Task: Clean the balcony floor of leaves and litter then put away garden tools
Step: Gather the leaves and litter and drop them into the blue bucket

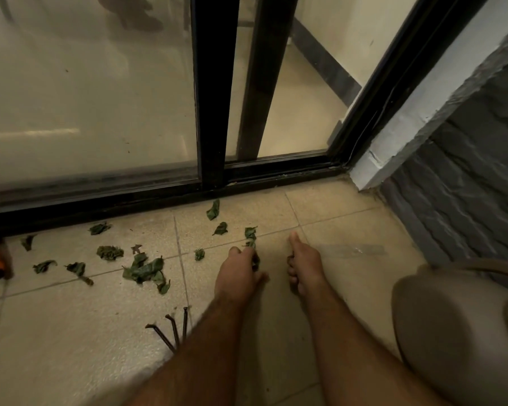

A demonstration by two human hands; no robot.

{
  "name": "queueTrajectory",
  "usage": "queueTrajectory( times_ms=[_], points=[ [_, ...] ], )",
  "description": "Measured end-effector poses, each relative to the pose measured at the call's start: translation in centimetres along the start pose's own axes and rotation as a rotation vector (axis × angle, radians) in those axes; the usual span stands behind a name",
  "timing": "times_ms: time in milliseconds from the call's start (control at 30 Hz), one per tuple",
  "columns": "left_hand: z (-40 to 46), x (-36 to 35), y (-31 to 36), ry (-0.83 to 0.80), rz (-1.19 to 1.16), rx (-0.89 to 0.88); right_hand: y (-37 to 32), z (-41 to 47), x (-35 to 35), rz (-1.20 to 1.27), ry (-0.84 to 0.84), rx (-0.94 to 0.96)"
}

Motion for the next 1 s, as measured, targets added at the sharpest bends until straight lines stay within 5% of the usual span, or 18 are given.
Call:
queueTrajectory(
  times_ms=[400,633,1000],
  points=[
    [-0.6,-0.5,0.2,0.092,-0.089,-0.002,0.1,0.0,0.6,0.044,0.011,0.047],
    [-0.3,1.7,-0.9,0.227,-0.336,0.087,0.1,0.0,-1.7,-0.213,0.145,0.252],
    [-0.5,7.3,-4.2,0.4,-0.317,0.172,-1.3,-0.9,-7.5,-0.709,0.207,0.269]
  ],
)
Point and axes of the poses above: each hand's wrist, its own z-axis towards the middle knuckle, its own x-axis out of the back of the hand, y = z × x, the point moved 1 cm from there along z, towards the middle knuckle, and after that the axes turned 9 degrees about -z, right-handed, at the moved point
